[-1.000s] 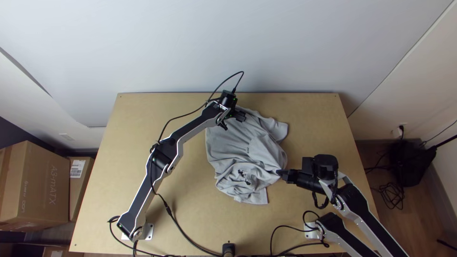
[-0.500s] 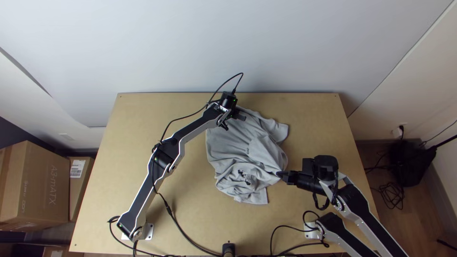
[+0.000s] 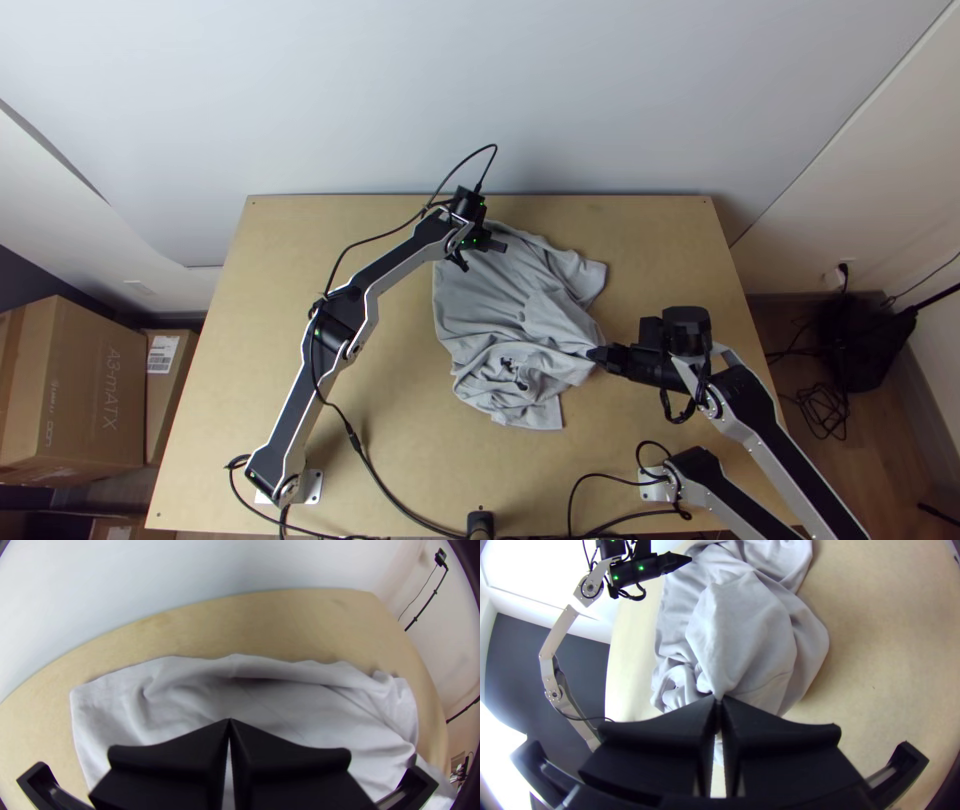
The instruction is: Fold the t-shirt
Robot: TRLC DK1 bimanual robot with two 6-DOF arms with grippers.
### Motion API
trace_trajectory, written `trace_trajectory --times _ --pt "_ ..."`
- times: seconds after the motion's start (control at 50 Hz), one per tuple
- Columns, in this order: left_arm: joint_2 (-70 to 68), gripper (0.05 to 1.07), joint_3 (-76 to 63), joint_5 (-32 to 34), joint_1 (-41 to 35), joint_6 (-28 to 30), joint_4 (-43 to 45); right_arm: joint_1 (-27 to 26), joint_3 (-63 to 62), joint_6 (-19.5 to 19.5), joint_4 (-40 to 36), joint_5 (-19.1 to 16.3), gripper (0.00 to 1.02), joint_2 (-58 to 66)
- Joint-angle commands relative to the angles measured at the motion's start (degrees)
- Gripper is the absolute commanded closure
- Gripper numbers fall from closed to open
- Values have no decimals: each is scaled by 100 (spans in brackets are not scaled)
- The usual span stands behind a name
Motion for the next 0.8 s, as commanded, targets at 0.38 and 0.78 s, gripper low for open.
trace_trajectory --times 0.38,0.78 --pt "-192 24 394 513 -453 -498 -304 168 91 302 -152 -38 100 31" --pt "379 24 525 161 -427 -279 -181 204 126 302 -179 -46 100 5"
